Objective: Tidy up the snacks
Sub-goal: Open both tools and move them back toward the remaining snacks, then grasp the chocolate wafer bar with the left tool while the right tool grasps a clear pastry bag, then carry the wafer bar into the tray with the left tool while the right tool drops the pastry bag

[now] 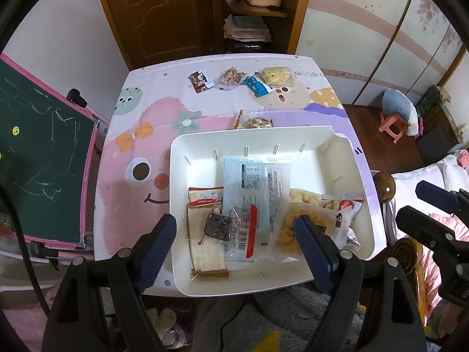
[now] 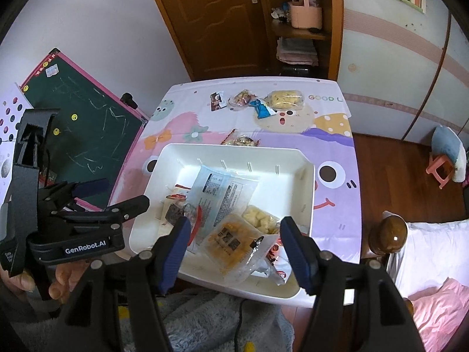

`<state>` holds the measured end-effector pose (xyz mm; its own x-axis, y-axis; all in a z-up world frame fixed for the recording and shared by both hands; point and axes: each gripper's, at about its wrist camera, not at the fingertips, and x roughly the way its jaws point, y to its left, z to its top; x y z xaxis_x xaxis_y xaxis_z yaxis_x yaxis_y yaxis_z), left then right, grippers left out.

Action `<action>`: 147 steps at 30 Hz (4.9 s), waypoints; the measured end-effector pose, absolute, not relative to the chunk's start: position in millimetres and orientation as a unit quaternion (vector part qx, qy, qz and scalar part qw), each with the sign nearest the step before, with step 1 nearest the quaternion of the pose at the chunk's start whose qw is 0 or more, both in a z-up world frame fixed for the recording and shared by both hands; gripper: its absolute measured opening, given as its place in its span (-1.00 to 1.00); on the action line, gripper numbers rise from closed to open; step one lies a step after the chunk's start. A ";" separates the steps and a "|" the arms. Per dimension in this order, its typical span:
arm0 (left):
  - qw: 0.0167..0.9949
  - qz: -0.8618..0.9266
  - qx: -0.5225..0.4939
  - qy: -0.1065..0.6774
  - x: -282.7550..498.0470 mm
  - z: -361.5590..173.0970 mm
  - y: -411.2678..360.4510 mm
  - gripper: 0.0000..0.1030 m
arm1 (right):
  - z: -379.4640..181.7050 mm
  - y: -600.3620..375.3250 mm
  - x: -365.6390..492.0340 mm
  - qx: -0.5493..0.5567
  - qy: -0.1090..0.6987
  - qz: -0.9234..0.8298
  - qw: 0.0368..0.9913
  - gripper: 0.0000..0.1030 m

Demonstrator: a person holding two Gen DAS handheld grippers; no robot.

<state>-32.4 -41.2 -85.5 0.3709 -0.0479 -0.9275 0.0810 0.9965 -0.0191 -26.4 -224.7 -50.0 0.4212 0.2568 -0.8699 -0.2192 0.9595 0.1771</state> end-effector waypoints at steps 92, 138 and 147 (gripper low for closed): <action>0.775 0.064 -0.062 0.626 417.5 -306.0 33.1 -0.29 | -275.9 -218.5 404.0 0.017 0.652 -0.003 0.758 0.81; 0.865 -0.092 0.057 0.490 39.3 -4.0 -25.3 -0.36 | 12.6 -212.5 82.9 0.027 0.468 0.170 0.867 0.57; 0.859 -0.075 0.025 0.506 7.0 -26.8 -22.1 -0.35 | 6.3 -213.8 33.9 0.024 0.475 0.170 0.863 0.57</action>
<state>7.0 -22.1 -26.8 0.4767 -0.1030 -0.8730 0.1541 0.9875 -0.0323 33.9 -213.8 6.3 0.4913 0.3171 -0.8112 -0.2708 0.9408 0.2038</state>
